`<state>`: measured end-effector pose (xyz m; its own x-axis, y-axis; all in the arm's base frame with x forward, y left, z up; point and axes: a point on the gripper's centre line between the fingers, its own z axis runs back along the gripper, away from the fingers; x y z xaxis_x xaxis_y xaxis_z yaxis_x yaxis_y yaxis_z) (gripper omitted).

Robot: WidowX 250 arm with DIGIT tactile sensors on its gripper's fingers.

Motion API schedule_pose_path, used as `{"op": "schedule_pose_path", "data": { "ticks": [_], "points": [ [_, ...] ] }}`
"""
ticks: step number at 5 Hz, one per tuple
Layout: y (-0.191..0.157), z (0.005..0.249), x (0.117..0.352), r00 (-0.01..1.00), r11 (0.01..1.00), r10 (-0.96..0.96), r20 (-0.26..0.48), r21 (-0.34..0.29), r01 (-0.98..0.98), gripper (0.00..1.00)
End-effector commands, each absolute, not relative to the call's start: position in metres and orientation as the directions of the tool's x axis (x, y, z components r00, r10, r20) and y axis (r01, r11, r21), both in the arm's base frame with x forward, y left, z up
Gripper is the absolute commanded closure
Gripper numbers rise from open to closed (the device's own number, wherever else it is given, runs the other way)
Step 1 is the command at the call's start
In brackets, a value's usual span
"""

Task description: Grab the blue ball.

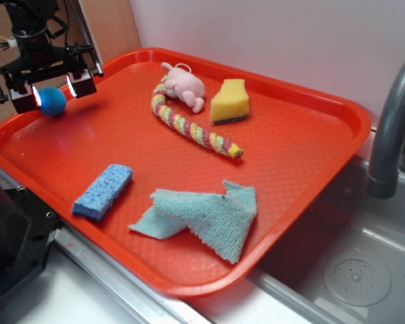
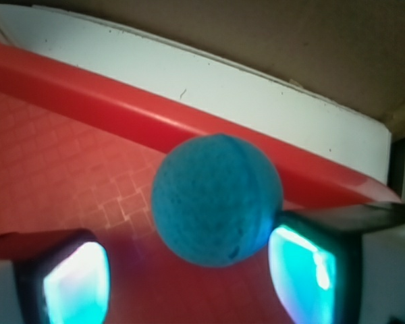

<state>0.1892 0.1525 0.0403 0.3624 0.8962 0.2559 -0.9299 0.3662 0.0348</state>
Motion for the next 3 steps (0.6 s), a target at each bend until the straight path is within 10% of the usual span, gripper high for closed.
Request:
{"op": "schedule_pose_path", "data": {
  "ticks": [1,2,3],
  "points": [
    [0.175,0.046,0.189,0.373,0.379,0.879,0.297,0.037,-0.925,0.0],
    [0.179,0.04,0.176,0.359,0.356,0.887,0.29,0.065,-0.932,0.0],
    [0.177,0.032,0.178,0.391,0.379,0.871,0.296,0.099,-0.92,1.0]
  ]
}}
